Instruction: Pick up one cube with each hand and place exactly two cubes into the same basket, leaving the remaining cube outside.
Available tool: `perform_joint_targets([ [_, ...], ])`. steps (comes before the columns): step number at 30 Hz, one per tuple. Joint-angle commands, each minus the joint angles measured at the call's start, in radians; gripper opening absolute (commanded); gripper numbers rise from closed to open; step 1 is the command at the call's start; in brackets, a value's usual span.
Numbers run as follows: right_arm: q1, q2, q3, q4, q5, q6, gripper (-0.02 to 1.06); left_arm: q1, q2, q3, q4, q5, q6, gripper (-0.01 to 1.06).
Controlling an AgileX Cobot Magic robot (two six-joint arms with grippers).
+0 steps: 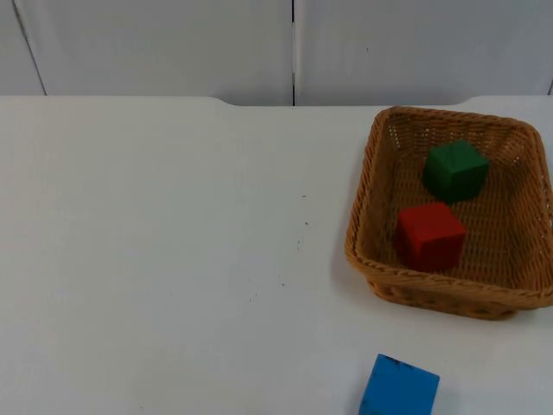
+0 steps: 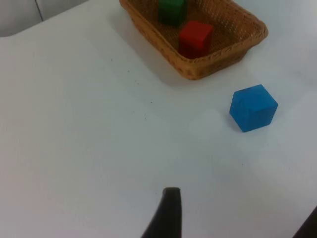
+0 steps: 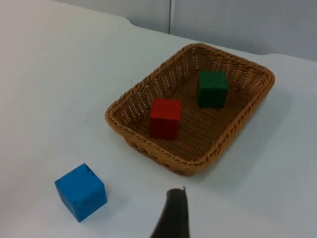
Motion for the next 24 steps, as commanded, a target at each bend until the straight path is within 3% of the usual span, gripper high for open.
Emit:
perform_joint_targets([
  [1,-0.001,-0.004,0.008,-0.007,0.011,0.006,0.69,0.002,-0.004,0.005,-0.007,-0.014,-0.005,0.78],
  [8,-0.001,-0.004,0.023,-0.046,0.032,0.027,0.69,0.002,-0.004,0.023,-0.007,-0.036,-0.005,0.78],
  [24,-0.001,-0.004,0.023,-0.040,0.032,0.027,0.69,0.002,-0.004,0.023,-0.001,-0.036,-0.005,0.78],
])
